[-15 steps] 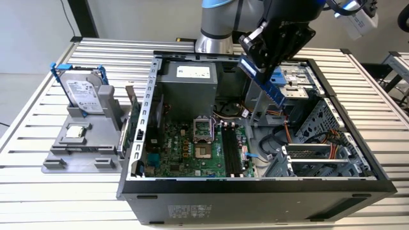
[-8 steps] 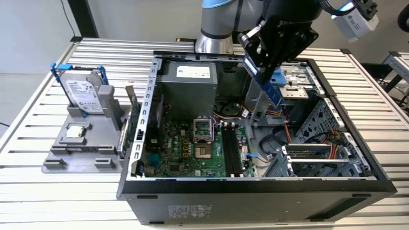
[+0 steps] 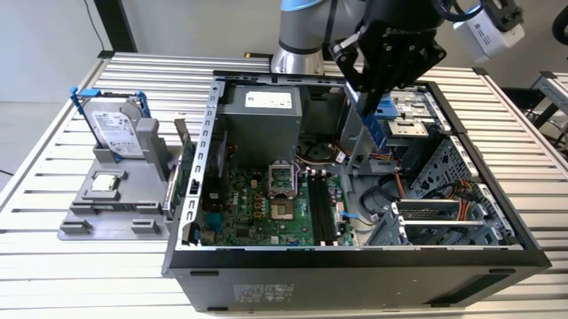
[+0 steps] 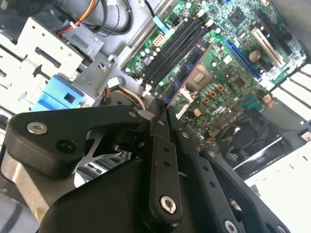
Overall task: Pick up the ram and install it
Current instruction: 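Insert the ram into the slot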
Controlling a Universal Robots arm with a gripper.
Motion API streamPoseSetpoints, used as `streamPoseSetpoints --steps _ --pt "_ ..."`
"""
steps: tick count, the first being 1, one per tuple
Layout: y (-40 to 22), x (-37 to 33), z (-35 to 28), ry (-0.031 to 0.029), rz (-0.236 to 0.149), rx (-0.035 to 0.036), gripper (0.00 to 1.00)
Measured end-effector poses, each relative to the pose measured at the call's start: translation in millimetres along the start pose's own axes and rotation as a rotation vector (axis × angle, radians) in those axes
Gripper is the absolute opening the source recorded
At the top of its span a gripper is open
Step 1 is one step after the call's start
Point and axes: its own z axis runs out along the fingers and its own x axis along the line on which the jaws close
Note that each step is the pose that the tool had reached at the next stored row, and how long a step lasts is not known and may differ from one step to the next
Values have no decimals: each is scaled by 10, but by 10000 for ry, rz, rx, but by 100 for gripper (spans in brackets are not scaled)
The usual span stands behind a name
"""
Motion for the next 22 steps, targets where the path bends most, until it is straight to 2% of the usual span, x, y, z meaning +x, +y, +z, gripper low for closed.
streamPoseSetpoints --steps 17,19,22 --pt "0 0 4 -118 3005 38 0" --pt "0 0 4 -124 3153 39 0" --pt "0 -6 9 -122 3064 37 0"
